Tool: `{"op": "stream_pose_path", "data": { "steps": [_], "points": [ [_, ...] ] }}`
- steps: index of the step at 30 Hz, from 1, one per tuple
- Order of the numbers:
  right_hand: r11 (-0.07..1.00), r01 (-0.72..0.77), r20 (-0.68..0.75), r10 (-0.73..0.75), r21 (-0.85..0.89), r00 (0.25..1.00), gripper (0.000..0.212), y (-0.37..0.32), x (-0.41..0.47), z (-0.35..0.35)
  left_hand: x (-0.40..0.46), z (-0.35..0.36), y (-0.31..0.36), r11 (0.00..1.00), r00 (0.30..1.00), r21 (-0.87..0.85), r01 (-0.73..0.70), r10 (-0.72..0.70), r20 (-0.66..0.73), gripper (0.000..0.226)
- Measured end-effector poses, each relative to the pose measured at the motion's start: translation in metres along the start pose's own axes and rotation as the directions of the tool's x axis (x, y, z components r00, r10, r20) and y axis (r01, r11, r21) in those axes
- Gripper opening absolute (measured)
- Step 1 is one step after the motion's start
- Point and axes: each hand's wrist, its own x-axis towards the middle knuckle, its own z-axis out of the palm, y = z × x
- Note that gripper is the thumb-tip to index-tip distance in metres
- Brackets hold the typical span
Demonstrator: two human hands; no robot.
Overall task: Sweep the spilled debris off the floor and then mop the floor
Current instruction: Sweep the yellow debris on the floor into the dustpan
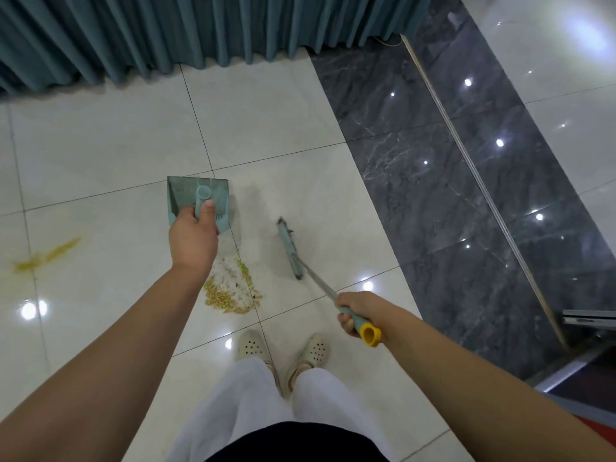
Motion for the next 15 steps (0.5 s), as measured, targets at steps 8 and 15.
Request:
{"op": "stream_pose_path", "data": {
  "steps": [8, 15],
  "points": [
    [0.980, -0.046, -0.132, 0.072, 0.193, 0.989, 0.016, 0.026, 0.012, -0.042, -0.025, -0.001, -0.012, 0.999, 1.000, -0.038, 0.013, -0.014, -0.026, 0.037],
    [0.967, -0.036, -0.107, 0.065, 0.251, 0.992, 0.011, 0.073, 0.013, -0.034, -0.069, -0.012, -0.031, 0.998, 0.993, -0.051, 0.038, -0.044, -0.112, 0.037]
  ]
}}
